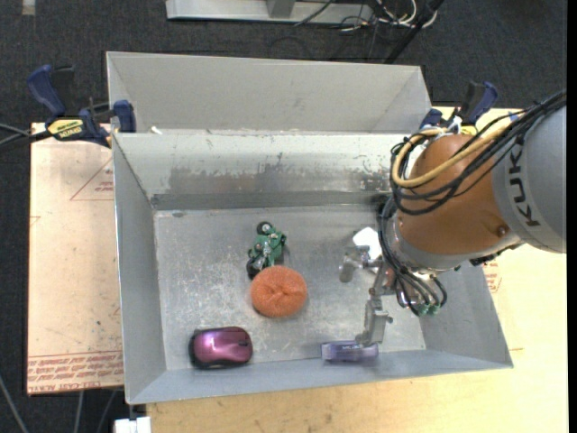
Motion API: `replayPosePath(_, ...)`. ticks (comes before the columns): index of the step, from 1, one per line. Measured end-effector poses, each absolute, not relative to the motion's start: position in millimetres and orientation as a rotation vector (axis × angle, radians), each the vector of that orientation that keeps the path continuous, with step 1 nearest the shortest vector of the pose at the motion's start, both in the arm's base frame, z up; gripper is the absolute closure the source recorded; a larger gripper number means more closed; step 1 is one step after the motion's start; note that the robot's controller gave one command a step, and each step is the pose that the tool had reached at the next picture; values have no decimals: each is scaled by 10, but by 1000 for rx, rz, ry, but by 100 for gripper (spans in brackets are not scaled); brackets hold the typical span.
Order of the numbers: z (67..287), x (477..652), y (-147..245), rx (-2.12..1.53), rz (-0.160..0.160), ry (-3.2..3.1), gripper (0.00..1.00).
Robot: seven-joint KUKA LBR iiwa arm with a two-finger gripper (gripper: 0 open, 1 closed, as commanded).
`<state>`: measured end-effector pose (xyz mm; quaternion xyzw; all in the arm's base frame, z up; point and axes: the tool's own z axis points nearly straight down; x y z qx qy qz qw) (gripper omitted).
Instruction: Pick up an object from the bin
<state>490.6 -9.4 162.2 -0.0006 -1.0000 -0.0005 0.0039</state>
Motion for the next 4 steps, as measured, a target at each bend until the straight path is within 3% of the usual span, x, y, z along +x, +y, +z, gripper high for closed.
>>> replayPosePath(1,1661,4925,-94,-1,-1,-3142,0)
replayPosePath(3,1159,4967,339,-385,-4,-3113,0)
replayPosePath(4,1376,4930,408,-57,1,-3138,0)
